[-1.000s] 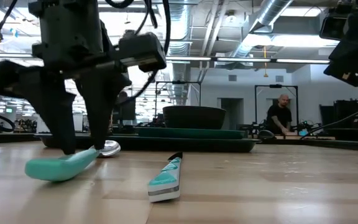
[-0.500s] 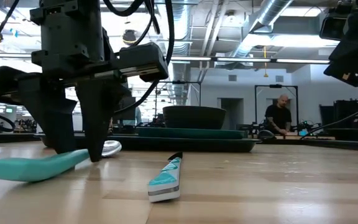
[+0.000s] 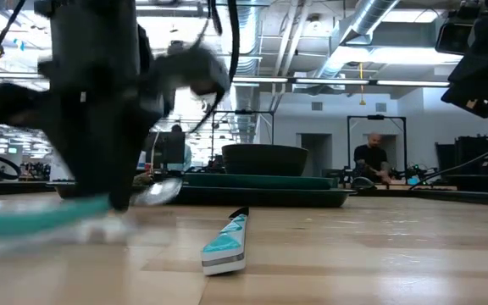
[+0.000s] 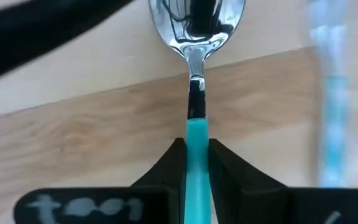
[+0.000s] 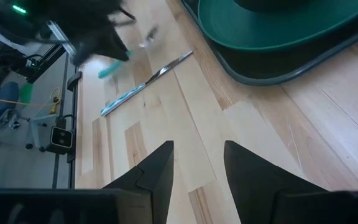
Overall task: Set up tray
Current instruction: Put the blue spoon to the right of the blue fork on the black napkin on the dark serving tray
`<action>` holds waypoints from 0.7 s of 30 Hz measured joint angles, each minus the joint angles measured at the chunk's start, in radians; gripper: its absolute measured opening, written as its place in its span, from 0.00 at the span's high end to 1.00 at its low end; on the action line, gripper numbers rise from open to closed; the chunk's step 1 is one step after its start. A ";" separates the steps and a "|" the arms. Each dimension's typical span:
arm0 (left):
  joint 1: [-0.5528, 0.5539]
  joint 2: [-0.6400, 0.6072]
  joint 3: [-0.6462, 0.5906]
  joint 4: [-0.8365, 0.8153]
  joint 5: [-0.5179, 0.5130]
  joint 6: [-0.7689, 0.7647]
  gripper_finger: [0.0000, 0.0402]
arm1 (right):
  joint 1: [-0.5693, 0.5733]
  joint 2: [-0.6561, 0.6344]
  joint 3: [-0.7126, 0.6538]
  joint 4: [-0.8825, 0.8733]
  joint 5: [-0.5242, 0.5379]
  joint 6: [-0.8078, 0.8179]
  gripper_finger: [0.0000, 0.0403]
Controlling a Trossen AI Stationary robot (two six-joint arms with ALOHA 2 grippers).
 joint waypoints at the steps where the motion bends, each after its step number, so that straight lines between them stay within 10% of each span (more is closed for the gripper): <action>1: -0.005 -0.019 0.021 -0.032 -0.024 -0.002 0.93 | 0.000 0.000 0.000 0.000 0.000 -0.001 0.67; 13: 0.030 -0.274 0.103 -0.562 -0.339 -0.132 0.93 | 0.000 0.000 0.000 0.000 -0.001 -0.006 0.67; 21: 0.315 -0.459 0.057 -0.634 -0.392 0.187 0.93 | 0.000 0.000 0.000 0.000 -0.001 -0.005 0.67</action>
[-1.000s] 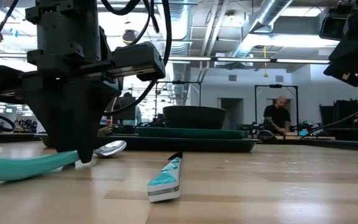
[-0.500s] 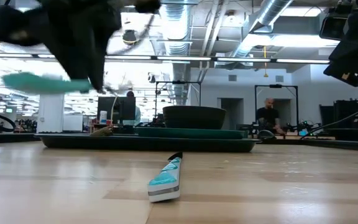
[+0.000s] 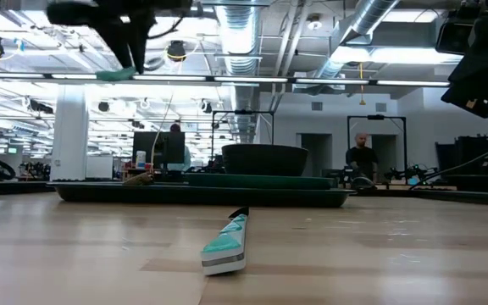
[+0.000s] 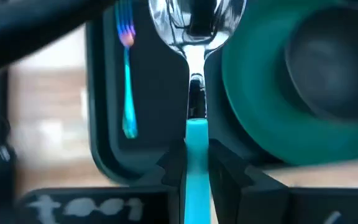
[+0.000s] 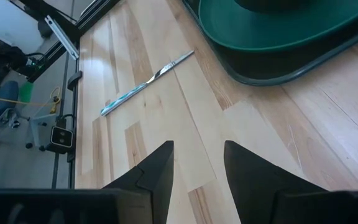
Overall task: Set up tray
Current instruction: Put the blue spoon to the right of the blue fork on the black napkin on the dark serving tray
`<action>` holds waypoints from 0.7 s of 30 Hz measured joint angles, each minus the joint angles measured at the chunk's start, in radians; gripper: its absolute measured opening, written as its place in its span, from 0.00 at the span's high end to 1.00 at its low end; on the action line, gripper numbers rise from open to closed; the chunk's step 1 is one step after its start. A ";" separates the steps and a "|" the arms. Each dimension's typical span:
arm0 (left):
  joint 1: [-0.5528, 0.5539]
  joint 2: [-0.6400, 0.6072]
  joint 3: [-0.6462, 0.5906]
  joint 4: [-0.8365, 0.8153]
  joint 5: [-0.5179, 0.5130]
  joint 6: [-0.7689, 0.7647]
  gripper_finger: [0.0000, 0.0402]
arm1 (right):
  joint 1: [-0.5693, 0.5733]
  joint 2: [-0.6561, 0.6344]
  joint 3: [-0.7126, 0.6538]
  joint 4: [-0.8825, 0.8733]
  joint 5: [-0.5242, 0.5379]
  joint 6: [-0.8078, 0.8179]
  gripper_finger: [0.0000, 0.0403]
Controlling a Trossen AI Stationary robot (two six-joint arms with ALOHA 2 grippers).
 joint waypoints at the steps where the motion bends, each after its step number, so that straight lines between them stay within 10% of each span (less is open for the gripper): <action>1: 0.045 -0.019 -0.014 0.014 0.002 0.054 0.93 | 0.000 0.000 0.000 0.000 0.000 0.000 0.67; 11: 0.452 -0.071 -0.200 0.344 0.213 0.525 0.93 | 0.000 0.000 0.000 -0.019 0.000 0.011 0.67; 21: 0.618 -0.071 -0.438 0.570 0.376 0.557 0.93 | 0.000 0.000 0.000 -0.055 0.000 0.065 0.67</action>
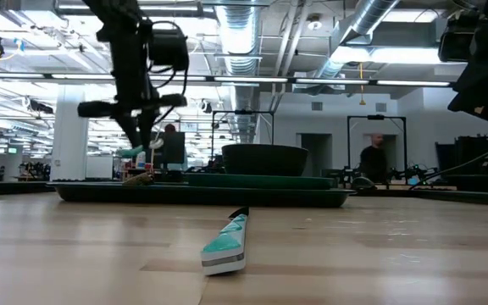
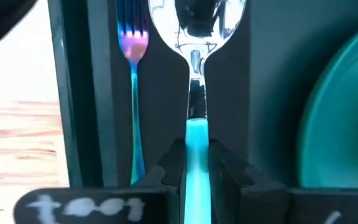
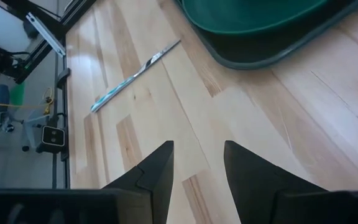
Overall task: Set up tray
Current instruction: Put the blue spoon to the right of the blue fork on the black napkin on the dark serving tray
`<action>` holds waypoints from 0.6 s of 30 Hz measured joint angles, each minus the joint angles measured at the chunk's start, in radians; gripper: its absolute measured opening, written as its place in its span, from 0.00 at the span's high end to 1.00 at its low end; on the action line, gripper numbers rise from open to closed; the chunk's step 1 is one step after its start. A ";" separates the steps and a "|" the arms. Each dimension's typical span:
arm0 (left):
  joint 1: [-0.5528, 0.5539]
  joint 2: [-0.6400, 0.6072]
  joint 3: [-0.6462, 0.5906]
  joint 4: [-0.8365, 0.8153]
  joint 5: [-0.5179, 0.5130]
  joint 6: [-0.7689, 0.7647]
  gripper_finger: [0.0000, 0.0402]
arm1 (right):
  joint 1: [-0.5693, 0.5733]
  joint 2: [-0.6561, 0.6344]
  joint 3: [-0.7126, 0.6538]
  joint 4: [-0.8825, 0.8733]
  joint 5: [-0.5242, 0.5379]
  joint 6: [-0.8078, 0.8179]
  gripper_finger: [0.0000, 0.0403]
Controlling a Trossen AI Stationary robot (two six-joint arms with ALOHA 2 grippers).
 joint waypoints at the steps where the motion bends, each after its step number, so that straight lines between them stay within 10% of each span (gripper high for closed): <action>1: 0.000 0.000 -0.018 0.015 0.009 0.006 0.93 | 0.000 0.000 0.000 0.000 0.000 0.004 0.67; 18: 0.015 0.036 -0.167 0.224 0.036 0.023 0.93 | 0.000 0.000 0.000 -0.002 0.000 0.050 0.67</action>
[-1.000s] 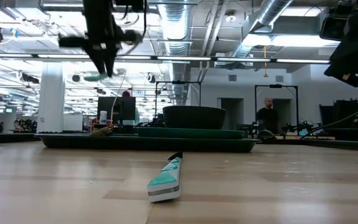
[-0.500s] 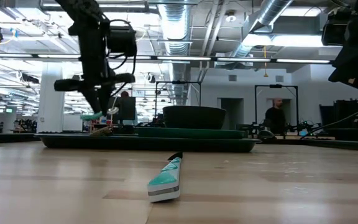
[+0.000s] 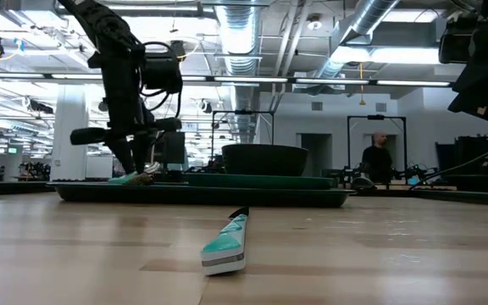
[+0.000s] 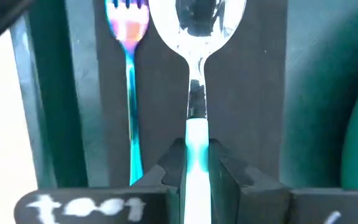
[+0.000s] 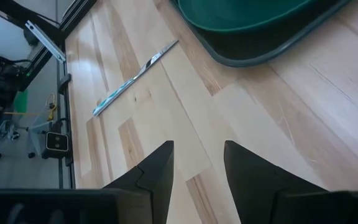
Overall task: Set up tray
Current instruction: Put the blue spoon to the right of the blue fork on the black napkin on the dark serving tray
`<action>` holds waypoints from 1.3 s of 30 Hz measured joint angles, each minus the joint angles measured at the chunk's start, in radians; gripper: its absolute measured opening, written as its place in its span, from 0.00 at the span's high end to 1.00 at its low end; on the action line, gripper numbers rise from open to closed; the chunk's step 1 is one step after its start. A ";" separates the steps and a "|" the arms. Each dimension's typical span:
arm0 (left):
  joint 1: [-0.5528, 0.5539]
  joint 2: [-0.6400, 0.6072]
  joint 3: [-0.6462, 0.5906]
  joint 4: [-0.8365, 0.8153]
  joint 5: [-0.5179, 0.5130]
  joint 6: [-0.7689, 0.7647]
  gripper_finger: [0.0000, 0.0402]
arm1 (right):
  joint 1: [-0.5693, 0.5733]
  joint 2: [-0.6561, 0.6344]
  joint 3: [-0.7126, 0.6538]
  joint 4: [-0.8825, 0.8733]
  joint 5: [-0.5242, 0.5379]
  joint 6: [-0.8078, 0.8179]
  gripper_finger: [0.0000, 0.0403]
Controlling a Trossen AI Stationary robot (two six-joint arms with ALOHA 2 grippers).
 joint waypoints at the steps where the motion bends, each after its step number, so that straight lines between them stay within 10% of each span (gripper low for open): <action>1: 0.001 0.012 0.000 0.015 0.000 0.006 0.93 | 0.000 0.000 0.000 0.000 0.000 0.001 0.67; 39: 0.055 0.133 0.093 -0.043 0.043 0.094 0.75 | 0.000 0.000 0.000 -0.002 -0.004 0.044 0.67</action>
